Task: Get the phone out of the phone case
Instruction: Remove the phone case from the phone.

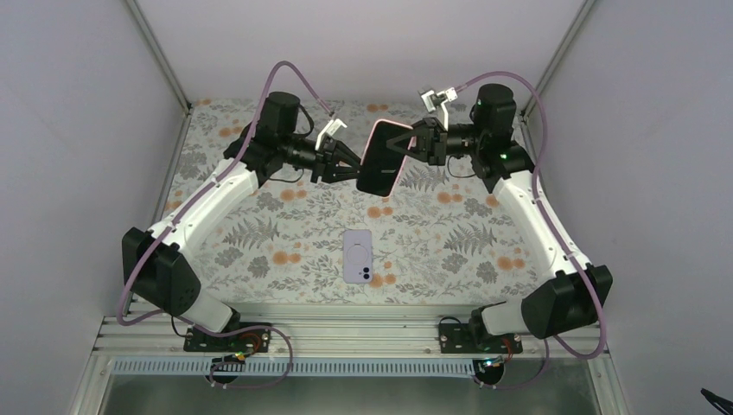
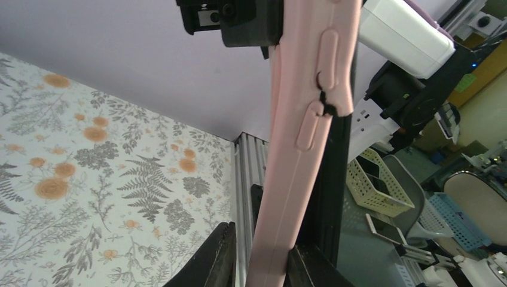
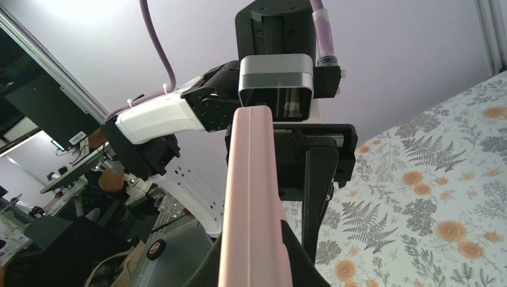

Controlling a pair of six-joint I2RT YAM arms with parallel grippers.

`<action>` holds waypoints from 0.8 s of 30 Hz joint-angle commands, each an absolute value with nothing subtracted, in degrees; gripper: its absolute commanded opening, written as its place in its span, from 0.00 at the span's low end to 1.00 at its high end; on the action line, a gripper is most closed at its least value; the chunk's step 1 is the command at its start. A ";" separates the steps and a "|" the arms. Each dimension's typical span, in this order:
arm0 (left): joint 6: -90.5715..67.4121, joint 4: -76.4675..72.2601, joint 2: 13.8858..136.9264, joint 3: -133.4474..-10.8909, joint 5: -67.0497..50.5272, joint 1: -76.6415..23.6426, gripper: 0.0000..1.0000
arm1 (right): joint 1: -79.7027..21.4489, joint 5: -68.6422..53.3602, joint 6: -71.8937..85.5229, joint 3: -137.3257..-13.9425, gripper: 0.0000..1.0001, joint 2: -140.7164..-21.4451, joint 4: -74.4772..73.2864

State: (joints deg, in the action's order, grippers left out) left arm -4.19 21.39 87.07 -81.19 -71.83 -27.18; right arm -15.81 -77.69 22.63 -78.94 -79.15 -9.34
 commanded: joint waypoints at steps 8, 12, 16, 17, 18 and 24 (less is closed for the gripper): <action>-8.74 11.38 87.69 -82.09 -70.84 -28.96 0.19 | -22.85 -82.12 18.41 -78.84 0.04 -81.83 -16.54; -10.71 9.18 87.52 -81.01 -71.13 -29.06 0.17 | -23.15 -82.09 16.95 -79.79 0.04 -83.40 -18.44; -14.69 4.79 87.20 -78.95 -72.16 -29.06 0.16 | -23.51 -81.75 16.96 -80.77 0.04 -84.54 -18.37; -15.81 3.81 87.21 -78.42 -72.33 -29.08 0.15 | -23.47 -81.82 17.05 -81.24 0.04 -84.87 -18.39; -16.88 2.61 87.15 -78.00 -72.60 -29.09 0.15 | -23.47 -81.82 16.98 -81.82 0.04 -85.21 -18.59; -22.44 -3.11 86.80 -75.86 -73.99 -29.05 0.15 | -25.34 -82.64 19.03 -79.72 0.04 -86.21 -16.66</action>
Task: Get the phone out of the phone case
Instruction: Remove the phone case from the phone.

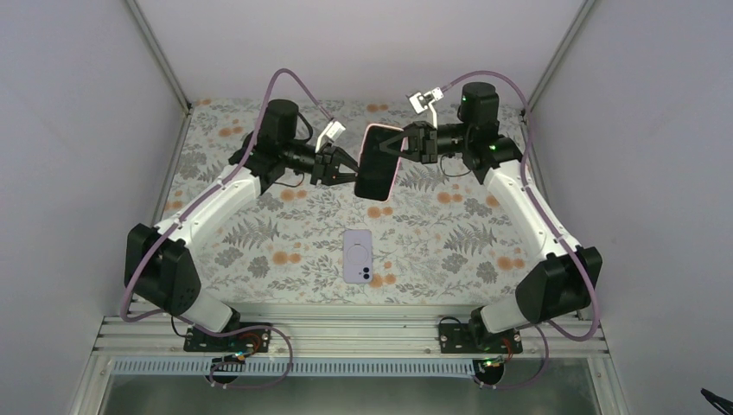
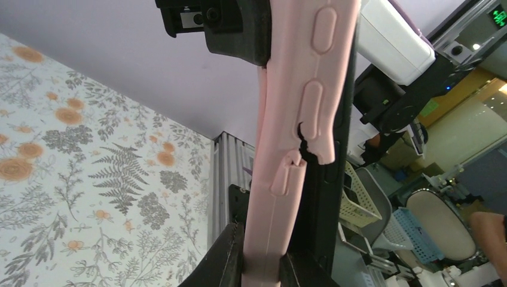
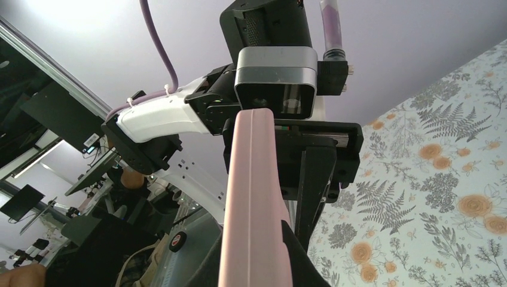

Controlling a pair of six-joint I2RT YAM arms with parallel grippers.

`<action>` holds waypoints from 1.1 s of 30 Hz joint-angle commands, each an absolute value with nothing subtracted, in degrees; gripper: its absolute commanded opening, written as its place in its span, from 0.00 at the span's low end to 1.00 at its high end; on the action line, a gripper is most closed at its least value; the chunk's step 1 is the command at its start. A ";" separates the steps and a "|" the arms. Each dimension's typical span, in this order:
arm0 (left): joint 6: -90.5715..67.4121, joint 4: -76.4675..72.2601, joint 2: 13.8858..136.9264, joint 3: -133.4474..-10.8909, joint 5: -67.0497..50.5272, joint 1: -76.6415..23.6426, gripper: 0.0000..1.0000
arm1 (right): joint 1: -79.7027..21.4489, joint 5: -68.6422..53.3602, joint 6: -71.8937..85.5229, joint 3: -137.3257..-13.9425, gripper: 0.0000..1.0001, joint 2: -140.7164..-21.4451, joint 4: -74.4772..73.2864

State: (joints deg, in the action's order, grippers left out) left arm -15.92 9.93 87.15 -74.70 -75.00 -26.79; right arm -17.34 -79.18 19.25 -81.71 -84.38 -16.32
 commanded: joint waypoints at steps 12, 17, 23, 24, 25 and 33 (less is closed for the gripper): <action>-30.21 -10.09 86.14 -71.33 -73.64 -27.77 0.08 | -26.08 -82.17 14.71 -87.14 0.04 -92.13 -21.30; -32.22 -10.14 85.21 -70.34 -72.21 -25.79 0.02 | -25.31 -81.76 12.68 -92.16 0.04 -94.83 -23.90; -39.87 -14.86 84.78 -67.35 -71.03 -21.68 0.02 | -23.71 -81.17 14.04 -95.13 0.09 -98.54 -22.62; -40.51 -14.81 84.93 -67.11 -70.72 -21.18 0.02 | -23.28 -81.06 14.90 -95.61 0.13 -98.73 -21.98; -41.17 -14.82 85.10 -66.89 -70.36 -20.72 0.02 | -22.83 -80.74 15.87 -96.00 0.16 -98.77 -20.91; -46.66 -18.15 86.13 -65.87 -69.99 -18.62 0.02 | -19.25 -76.90 19.32 -100.09 0.66 -99.51 -17.30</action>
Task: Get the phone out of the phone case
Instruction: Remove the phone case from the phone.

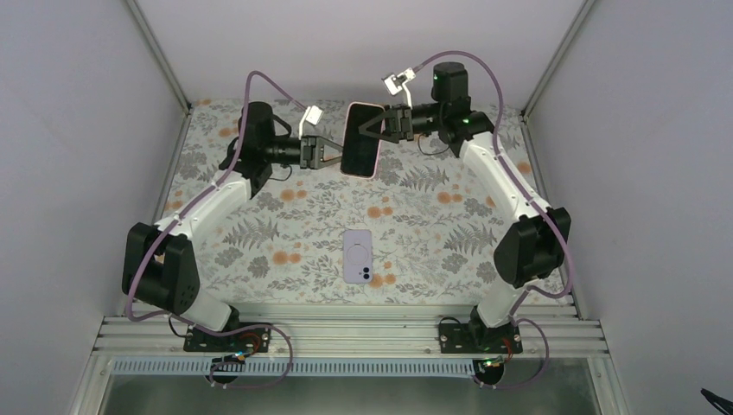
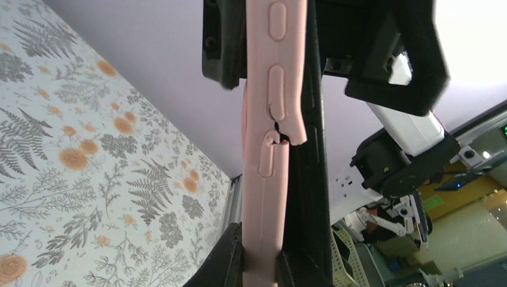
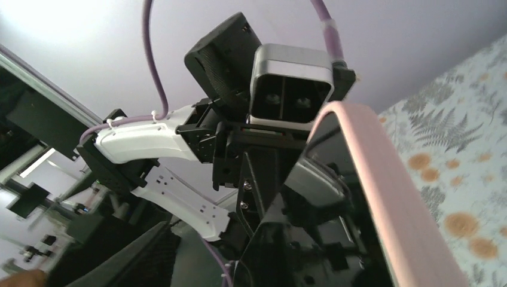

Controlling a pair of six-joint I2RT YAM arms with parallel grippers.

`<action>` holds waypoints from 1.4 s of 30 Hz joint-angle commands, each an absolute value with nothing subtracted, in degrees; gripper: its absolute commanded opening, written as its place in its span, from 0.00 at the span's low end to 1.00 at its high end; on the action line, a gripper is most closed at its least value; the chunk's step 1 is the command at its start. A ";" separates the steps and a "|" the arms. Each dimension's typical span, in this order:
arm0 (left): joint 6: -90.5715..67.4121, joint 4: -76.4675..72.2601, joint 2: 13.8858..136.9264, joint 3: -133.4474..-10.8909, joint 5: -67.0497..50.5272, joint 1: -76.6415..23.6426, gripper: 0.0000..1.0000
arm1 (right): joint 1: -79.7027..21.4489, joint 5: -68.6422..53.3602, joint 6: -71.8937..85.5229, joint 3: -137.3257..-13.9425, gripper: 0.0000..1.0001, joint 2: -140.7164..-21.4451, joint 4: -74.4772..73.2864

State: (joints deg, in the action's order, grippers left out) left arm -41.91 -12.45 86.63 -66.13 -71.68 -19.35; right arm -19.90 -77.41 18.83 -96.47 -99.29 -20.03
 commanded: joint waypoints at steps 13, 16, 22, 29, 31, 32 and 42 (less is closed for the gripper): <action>-49.43 -16.22 86.08 -65.36 -66.21 -15.13 0.02 | -15.33 -54.03 8.50 -99.66 0.94 -96.02 -23.11; -50.03 -16.66 85.90 -64.53 -65.27 -14.61 0.02 | -15.59 -49.39 6.87 -98.36 0.94 -95.71 -23.82; -50.84 -8.60 87.74 -67.09 -59.86 -13.80 0.02 | -19.28 -38.04 0.17 -97.44 0.88 -91.66 -26.17; -53.10 -3.52 90.61 -69.20 -56.30 -13.16 0.02 | -26.83 -20.37 -8.25 -91.31 0.87 -88.06 -24.49; -53.76 -3.39 91.11 -69.11 -56.25 -12.82 0.02 | -29.11 -16.78 -9.83 -90.58 0.87 -88.51 -24.64; -54.05 -3.40 91.42 -69.06 -56.33 -12.72 0.02 | -30.05 -15.36 -10.30 -90.10 0.86 -88.69 -24.38; -55.91 -3.65 92.37 -68.87 -56.21 -12.01 0.02 | -40.87 -2.75 -15.65 -87.50 0.85 -91.10 -22.05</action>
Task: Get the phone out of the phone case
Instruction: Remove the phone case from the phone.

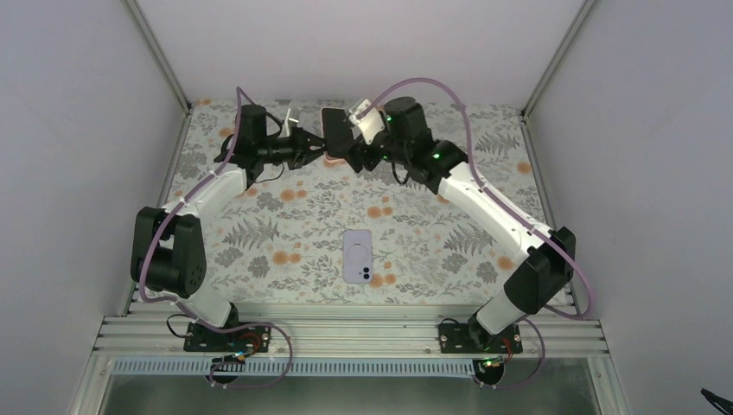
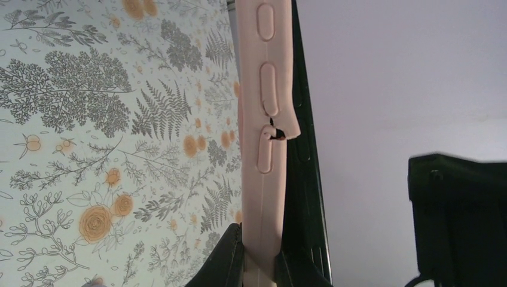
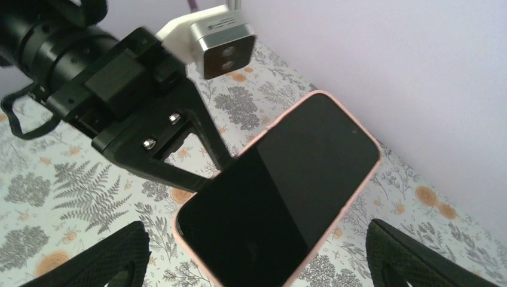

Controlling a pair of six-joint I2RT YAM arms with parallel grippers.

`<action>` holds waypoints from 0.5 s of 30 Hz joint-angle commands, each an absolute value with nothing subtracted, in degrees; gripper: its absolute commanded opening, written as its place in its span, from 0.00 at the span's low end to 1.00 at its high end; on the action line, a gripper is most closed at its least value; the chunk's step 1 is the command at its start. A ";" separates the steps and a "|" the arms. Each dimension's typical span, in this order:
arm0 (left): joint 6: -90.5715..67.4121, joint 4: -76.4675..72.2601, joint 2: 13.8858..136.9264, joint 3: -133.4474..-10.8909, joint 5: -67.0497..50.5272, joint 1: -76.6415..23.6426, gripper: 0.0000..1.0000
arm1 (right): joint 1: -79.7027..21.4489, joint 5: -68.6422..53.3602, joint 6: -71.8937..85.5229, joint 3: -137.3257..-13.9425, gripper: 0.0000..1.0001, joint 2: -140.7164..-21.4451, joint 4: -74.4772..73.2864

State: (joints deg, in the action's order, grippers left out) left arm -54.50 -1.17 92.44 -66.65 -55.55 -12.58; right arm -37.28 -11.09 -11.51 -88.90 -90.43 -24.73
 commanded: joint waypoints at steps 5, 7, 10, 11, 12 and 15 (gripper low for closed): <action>-56.05 -3.28 92.60 -68.89 -55.85 -11.96 0.02 | -46.10 8.36 -18.52 -87.49 0.83 -94.06 -20.37; -56.16 -3.31 92.80 -68.83 -55.88 -11.97 0.02 | -47.10 11.10 -19.08 -87.37 0.80 -94.80 -19.63; -56.24 -3.50 92.99 -68.91 -56.16 -11.96 0.02 | -48.09 14.45 -20.04 -87.28 0.79 -96.67 -18.34; -56.26 -3.46 92.94 -68.91 -56.16 -11.95 0.02 | -48.15 15.26 -20.30 -87.23 0.79 -96.96 -18.02; -56.19 -3.43 92.86 -69.04 -56.16 -11.96 0.02 | -48.28 15.93 -20.63 -87.03 0.78 -97.09 -17.67; -56.15 -3.49 92.74 -68.82 -56.03 -11.95 0.02 | -48.47 18.47 -21.99 -85.73 0.76 -97.49 -15.55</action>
State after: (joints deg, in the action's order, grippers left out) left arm -55.81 -1.17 92.55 -66.65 -55.05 -12.34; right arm -47.99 11.51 -19.27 -87.22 -96.57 -19.97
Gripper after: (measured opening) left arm 0.116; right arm 0.773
